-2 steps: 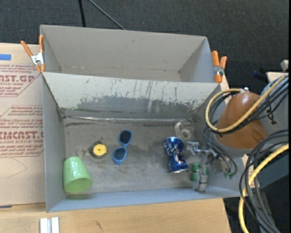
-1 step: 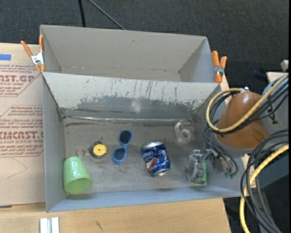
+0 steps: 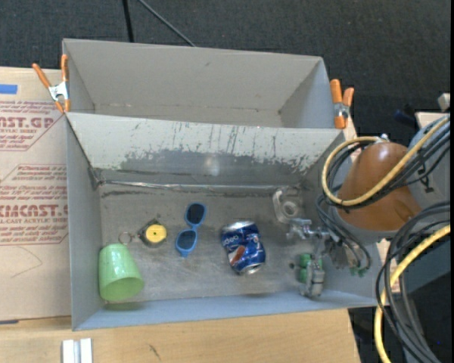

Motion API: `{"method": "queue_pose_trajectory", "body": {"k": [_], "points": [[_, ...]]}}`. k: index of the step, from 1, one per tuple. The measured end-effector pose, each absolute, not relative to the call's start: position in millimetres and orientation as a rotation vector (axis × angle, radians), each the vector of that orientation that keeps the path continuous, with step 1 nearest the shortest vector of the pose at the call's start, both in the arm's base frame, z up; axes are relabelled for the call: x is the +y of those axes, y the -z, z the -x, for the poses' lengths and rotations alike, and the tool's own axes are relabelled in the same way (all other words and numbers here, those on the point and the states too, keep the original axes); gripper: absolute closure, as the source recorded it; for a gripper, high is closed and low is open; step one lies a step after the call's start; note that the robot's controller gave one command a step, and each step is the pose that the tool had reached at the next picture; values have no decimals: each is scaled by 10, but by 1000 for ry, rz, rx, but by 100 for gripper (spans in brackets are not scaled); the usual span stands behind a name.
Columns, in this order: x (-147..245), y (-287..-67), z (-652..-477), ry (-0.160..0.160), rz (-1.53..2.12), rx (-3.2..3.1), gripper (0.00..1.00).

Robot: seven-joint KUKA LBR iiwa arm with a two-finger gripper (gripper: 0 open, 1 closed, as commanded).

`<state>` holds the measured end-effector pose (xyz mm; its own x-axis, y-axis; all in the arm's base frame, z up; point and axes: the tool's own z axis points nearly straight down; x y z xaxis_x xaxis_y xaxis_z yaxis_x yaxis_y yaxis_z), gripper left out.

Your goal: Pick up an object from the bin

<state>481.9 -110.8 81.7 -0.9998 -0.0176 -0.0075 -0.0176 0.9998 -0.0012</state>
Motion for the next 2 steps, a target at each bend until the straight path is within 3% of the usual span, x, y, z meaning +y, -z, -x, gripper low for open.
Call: {"method": "queue_pose_trajectory", "body": {"k": [1,2], "points": [[-1108,-809,-4800,0,29,3141,100],[-1107,-817,-4820,2,29,3134,0]]}}
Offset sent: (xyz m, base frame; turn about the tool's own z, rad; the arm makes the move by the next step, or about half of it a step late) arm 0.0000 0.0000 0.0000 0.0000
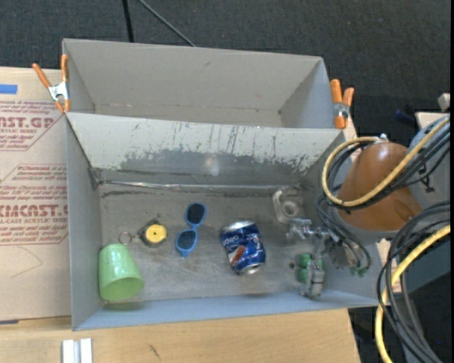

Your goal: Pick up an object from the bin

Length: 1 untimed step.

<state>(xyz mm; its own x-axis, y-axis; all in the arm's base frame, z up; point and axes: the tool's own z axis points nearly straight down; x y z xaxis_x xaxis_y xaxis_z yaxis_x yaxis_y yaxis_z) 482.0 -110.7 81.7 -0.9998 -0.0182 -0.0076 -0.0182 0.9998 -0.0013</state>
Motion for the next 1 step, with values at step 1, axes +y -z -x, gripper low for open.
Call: {"method": "queue_pose_trajectory", "body": {"k": [1], "points": [[-1106,-809,-4801,0,30,3141,100]]}}
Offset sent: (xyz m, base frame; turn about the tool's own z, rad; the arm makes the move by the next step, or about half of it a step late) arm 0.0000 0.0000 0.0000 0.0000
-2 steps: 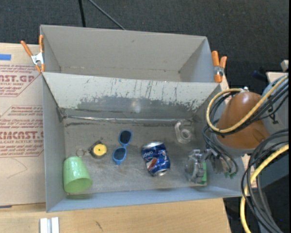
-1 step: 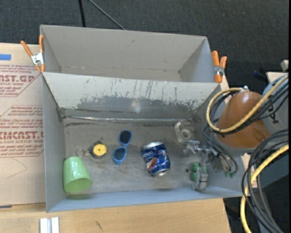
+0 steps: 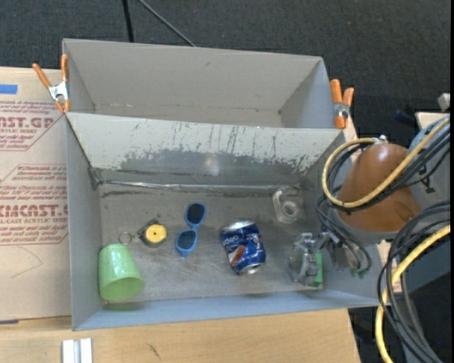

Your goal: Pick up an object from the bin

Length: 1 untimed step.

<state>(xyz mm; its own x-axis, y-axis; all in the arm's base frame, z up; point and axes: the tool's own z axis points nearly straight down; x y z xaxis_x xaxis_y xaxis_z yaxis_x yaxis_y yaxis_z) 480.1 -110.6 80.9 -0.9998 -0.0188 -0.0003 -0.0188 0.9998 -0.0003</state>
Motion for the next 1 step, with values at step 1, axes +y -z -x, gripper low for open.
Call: {"method": "queue_pose_trajectory", "body": {"k": [1], "points": [[-1106,-816,-4819,2,28,3134,0]]}}
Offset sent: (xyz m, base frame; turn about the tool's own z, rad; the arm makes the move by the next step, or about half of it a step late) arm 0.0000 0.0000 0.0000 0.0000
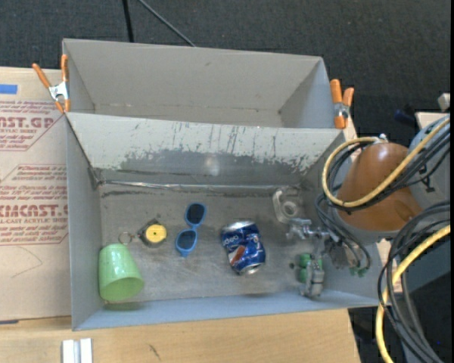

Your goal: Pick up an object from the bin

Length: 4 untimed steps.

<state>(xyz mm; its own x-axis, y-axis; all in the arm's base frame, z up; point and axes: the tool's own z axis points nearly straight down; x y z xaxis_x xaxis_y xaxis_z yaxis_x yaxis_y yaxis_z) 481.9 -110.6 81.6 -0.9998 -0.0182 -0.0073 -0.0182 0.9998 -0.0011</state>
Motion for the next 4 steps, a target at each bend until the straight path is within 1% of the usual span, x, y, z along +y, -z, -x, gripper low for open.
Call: {"method": "queue_pose_trajectory", "body": {"k": [1,2,3,4], "points": [[-1105,-809,-4801,0,30,3141,100],[-1105,-816,-4819,2,29,3134,0],[-1105,-809,-4801,0,30,3141,100],[-1105,-817,-4820,2,29,3134,0]]}}
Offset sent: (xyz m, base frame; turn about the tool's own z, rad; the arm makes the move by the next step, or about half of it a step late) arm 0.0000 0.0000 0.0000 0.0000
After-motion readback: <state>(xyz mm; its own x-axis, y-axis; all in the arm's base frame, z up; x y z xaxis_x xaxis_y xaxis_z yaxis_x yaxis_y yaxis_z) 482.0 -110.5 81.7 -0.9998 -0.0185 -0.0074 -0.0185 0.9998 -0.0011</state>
